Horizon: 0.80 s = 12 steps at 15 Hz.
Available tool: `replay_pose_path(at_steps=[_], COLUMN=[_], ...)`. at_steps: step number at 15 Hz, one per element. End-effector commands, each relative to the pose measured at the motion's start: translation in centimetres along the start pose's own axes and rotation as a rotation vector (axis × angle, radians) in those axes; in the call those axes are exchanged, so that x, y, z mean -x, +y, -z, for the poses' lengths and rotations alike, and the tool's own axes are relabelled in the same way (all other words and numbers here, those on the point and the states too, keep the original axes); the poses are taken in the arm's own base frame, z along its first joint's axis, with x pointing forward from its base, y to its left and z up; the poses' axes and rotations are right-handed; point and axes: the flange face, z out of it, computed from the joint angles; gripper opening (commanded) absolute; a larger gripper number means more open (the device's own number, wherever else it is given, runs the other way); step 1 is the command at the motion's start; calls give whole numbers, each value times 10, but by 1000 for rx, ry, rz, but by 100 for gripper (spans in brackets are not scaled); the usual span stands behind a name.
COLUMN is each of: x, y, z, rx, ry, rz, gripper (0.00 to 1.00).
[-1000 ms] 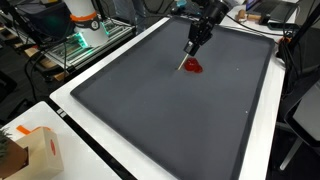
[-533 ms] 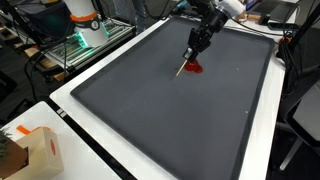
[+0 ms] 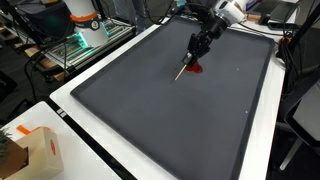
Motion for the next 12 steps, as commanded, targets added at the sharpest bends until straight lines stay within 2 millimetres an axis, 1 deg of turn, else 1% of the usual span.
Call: replay_pose_path(at_steps=[1, 6, 12], x=[-5, -8, -12], y=[-3, -1, 6], z=[-2, -2, 0], rx=[28, 14, -15], ry=[10, 5, -2], rz=[25, 52, 116], gripper=[3, 3, 3])
